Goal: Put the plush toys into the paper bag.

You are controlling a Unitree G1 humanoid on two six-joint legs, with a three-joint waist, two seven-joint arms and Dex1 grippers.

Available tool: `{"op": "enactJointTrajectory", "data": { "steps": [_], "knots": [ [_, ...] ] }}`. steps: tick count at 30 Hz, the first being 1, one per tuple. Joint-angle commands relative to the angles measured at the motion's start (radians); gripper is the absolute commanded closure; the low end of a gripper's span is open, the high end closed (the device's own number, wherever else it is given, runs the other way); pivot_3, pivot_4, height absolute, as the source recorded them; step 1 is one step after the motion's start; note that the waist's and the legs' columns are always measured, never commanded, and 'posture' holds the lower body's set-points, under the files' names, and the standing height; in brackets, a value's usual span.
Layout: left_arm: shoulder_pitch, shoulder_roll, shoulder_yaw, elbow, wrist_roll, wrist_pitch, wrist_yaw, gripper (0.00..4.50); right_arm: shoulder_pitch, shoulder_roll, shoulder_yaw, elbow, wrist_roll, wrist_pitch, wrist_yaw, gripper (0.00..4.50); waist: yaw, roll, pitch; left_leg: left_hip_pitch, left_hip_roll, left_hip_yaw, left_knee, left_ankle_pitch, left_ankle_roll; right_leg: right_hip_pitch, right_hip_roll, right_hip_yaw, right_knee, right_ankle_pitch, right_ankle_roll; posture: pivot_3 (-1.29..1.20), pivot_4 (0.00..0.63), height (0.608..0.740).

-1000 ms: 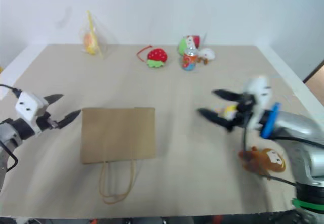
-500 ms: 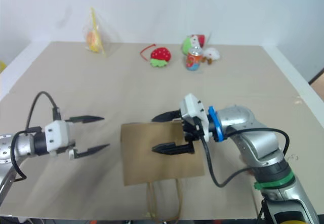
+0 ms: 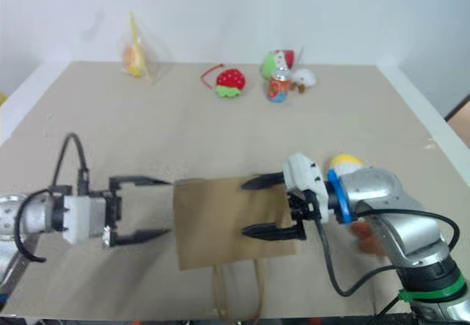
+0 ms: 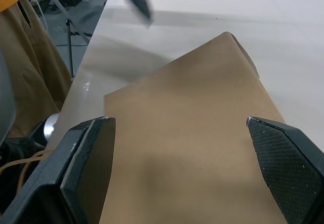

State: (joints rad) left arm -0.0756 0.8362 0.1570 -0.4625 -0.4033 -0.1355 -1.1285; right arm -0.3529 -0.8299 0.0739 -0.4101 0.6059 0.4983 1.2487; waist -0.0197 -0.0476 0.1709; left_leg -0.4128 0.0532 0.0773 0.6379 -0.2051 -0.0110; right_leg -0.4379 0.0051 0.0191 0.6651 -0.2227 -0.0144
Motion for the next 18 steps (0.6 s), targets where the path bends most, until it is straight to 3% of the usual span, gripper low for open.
{"op": "enactJointTrajectory", "data": {
  "steps": [1, 7, 18],
  "knots": [
    [0.032, -0.053, -0.187, 0.028, 0.037, -0.114, -0.110, 0.41, 0.028, -0.072, -0.177, -0.120, 0.140, 0.098, -0.042, 0.00, -0.002, 0.000, 0.000, 0.001, 0.000, 0.001, 0.000, 0.000, 0.000, 0.000, 0.001, 0.000, 0.000, 0.000, 0.000, 0.00, 0.150, 0.740],
    [-0.081, -0.119, -0.386, 0.108, 0.075, -0.255, -0.255, 0.41, 0.057, -0.106, -0.275, -0.171, 0.199, 0.173, -0.135, 0.00, 0.001, 0.001, -0.001, 0.005, 0.003, 0.000, 0.000, 0.000, 0.000, 0.004, 0.006, 0.001, 0.000, 0.001, -0.002, 0.00, 0.150, 0.740],
    [-0.151, -0.179, -0.485, 0.146, 0.044, -0.240, -0.268, 0.41, 0.058, -0.105, -0.275, -0.182, 0.196, 0.174, -0.188, 0.00, -0.003, 0.001, -0.001, 0.005, 0.002, 0.000, 0.000, 0.000, 0.000, 0.004, 0.007, 0.003, 0.000, 0.001, 0.000, 0.00, 0.150, 0.740]
  ]
}}
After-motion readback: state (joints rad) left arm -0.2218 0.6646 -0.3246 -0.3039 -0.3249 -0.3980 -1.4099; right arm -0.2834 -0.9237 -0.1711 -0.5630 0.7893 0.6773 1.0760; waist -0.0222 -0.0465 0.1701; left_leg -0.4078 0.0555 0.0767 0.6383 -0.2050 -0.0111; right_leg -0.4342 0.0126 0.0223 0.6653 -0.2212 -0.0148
